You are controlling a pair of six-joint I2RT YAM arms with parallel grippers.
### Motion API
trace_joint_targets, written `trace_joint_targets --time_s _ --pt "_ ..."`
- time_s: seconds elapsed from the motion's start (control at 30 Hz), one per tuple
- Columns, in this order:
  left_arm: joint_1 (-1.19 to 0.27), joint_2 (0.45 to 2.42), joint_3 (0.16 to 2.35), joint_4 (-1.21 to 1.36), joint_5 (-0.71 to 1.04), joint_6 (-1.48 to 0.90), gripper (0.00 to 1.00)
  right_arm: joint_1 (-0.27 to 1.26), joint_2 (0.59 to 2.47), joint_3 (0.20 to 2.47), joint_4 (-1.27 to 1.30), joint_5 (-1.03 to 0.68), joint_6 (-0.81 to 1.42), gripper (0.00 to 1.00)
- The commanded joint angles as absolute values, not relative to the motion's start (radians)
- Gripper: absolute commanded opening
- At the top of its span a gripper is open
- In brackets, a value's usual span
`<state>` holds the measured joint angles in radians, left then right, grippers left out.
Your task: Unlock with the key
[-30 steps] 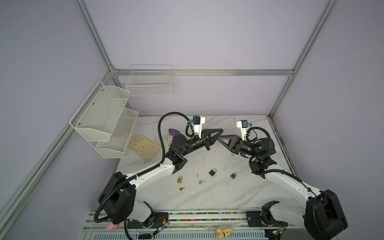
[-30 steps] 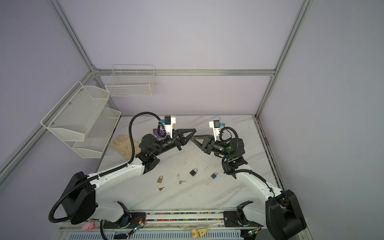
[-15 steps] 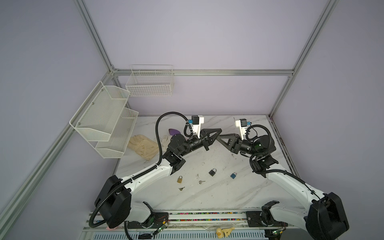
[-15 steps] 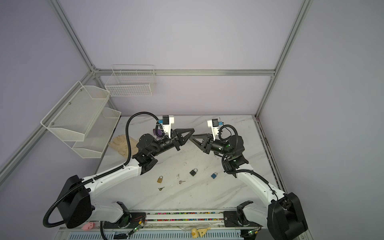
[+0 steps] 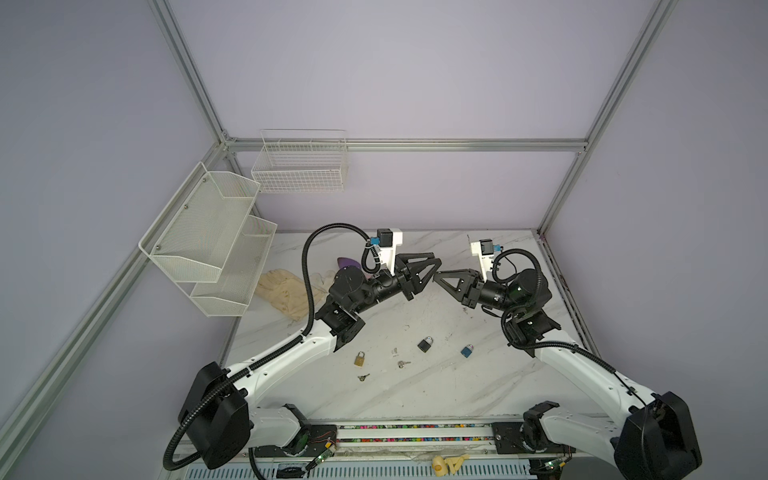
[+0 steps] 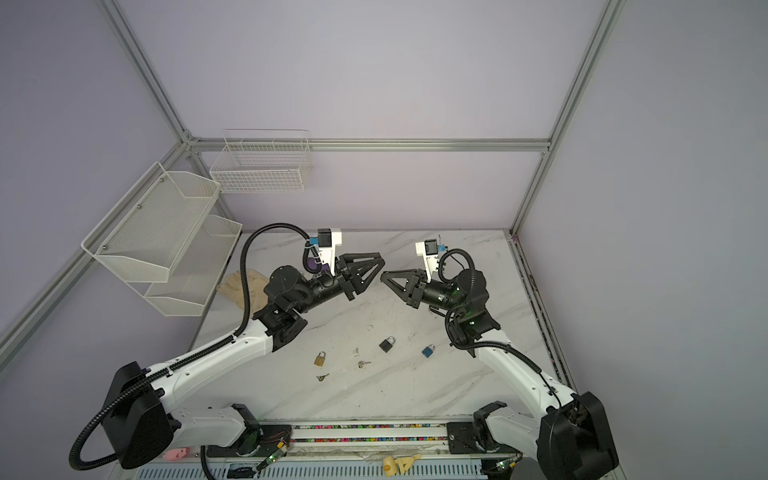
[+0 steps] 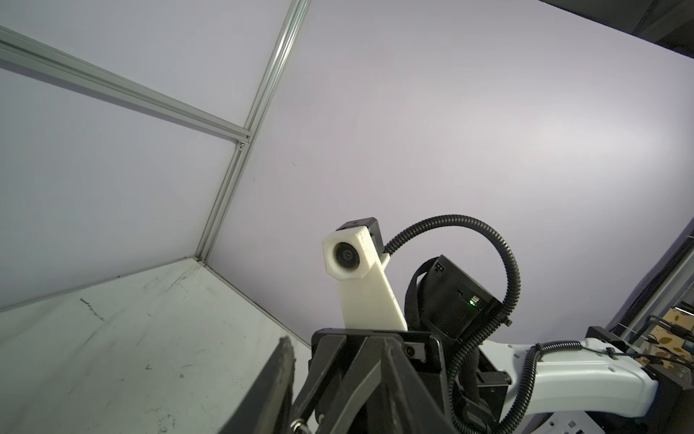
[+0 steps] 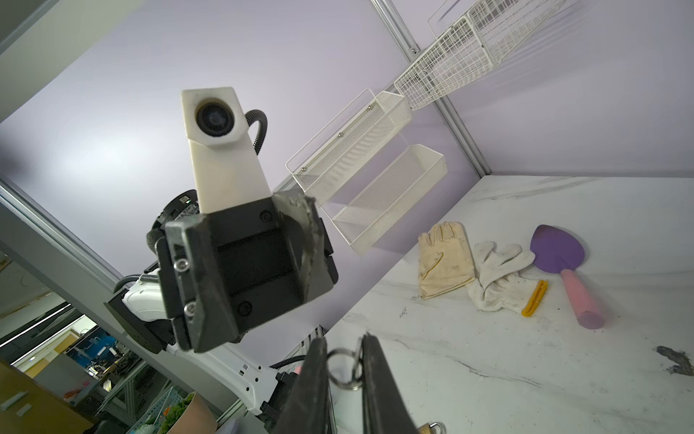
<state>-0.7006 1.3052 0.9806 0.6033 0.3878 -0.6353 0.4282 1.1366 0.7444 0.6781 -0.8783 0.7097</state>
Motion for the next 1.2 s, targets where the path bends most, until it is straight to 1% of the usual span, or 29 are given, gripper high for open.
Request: trace_joint_targets --time_s 0.0,0.1,0.17,0.23,0.3,0.4,0.5,0.57,0.67,0.73,0.83,0.93,1.03,1.1,1.17 --pt "-0.690 1.272 1.048 0.573 0.331 -0.613 0.43 0.427 1.111 0.773 0.663 -0.875 0.702 0.00" --pt "-0.687 1.256 1.032 0.537 0.257 -0.665 0.44 0.427 1.117 0.800 0.589 -0.856 0.682 0.00" --pt "-0.687 1.238 1.014 0.482 0.176 -0.761 0.42 0.428 1.121 0.808 0.571 -0.828 0.694 0.00" --pt "-0.692 1.208 0.966 0.495 0.118 -0.858 0.38 0.431 1.124 0.817 0.546 -0.771 0.703 0.00" --pt "-0.693 1.171 0.906 0.523 0.067 -0.906 0.38 0.460 1.134 0.822 0.557 -0.699 0.701 0.00" --pt "-0.683 1.116 0.851 0.447 -0.025 -0.942 0.38 0.541 1.199 0.868 0.528 -0.557 0.660 0.00" --pt "-0.663 1.072 0.819 0.343 -0.059 -0.983 0.38 0.580 1.257 0.919 0.511 -0.479 0.659 0.00" --pt "-0.644 1.039 0.754 0.377 -0.061 -0.992 0.38 0.613 1.290 0.970 0.432 -0.414 0.619 0.00" --pt "-0.589 1.006 0.681 0.418 -0.001 -0.907 0.39 0.667 1.346 1.090 0.237 -0.338 0.497 0.00" --pt "-0.532 0.999 0.643 0.428 0.062 -0.895 0.38 0.677 1.364 1.133 0.147 -0.301 0.463 0.00" --pt "-0.469 1.014 0.568 0.626 0.230 -0.864 0.38 0.678 1.405 1.212 -0.001 -0.277 0.416 0.00" --pt "-0.462 1.038 0.551 0.715 0.371 -0.753 0.38 0.681 1.420 1.250 -0.032 -0.372 0.408 0.00" --pt "-0.462 1.056 0.539 0.768 0.429 -0.676 0.35 0.681 1.408 1.264 -0.048 -0.450 0.362 0.00" --pt "-0.462 1.069 0.546 0.818 0.494 -0.652 0.34 0.682 1.385 1.241 0.001 -0.529 0.346 0.00" --pt "-0.462 1.083 0.569 0.816 0.541 -0.632 0.32 0.681 1.378 1.240 0.017 -0.579 0.318 0.00"
